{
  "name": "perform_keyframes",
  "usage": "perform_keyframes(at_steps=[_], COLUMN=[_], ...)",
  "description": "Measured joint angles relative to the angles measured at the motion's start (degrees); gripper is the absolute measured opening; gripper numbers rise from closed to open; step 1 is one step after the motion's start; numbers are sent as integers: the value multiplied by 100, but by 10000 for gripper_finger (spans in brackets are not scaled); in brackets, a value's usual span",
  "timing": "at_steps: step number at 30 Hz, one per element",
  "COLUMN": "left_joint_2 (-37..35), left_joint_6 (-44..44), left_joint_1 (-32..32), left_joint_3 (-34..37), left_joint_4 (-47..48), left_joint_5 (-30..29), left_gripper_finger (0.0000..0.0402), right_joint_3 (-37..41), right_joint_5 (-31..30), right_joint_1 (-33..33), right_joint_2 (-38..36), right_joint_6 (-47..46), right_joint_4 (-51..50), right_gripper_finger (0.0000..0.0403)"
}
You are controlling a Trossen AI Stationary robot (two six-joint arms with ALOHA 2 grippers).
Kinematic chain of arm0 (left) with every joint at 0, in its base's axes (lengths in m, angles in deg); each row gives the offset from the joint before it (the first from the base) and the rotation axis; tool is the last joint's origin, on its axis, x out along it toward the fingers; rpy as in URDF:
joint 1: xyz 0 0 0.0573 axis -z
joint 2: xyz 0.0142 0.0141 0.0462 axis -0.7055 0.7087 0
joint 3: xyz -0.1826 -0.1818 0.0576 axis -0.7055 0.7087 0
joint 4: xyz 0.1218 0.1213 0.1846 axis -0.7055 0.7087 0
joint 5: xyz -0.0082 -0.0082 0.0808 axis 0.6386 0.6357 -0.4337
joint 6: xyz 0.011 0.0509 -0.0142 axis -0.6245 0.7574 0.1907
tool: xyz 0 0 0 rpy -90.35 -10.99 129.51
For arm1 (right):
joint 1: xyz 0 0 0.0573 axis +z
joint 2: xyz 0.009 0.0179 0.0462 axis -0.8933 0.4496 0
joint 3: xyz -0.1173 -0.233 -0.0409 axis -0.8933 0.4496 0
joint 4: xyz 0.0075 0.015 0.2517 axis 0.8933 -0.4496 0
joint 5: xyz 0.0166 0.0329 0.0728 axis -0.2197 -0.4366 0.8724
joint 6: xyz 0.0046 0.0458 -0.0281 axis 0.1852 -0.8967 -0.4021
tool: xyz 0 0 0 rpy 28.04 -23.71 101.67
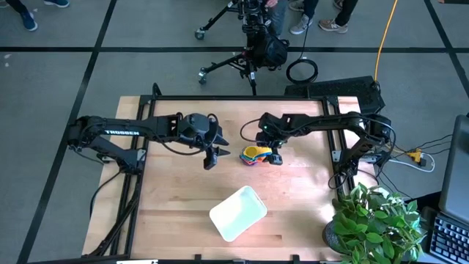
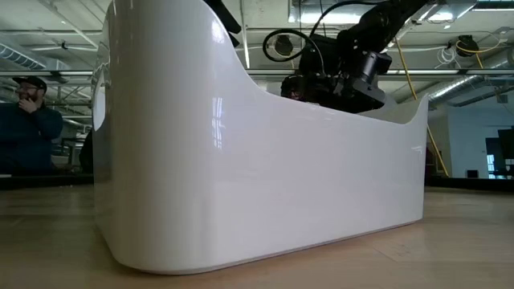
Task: Nest measuring cups in basket
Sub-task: Put the measuring cups into the bin
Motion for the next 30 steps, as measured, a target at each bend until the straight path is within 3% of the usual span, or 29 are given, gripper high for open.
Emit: perform_keyframes(at_steps=[6, 15, 30], left_joint_2=[0, 0, 0], left_joint_6=[0, -4, -7], left_joint_1=[0, 0, 0], left_joint_3=[0, 0, 0], left_joint_4=[-1, 3, 7], left_joint_5=[-1, -4, -17], left_gripper_finger=[168, 168, 168], right_joint_3=[0, 0, 0], right_joint_5=[-759, -883, -886], right_joint_1=[275, 333, 333], right_joint_2=[0, 0, 0], right_joint_6=[-156, -204, -169], right_joint_4=[6, -59, -178], right_gripper_finger=[353, 349, 222])
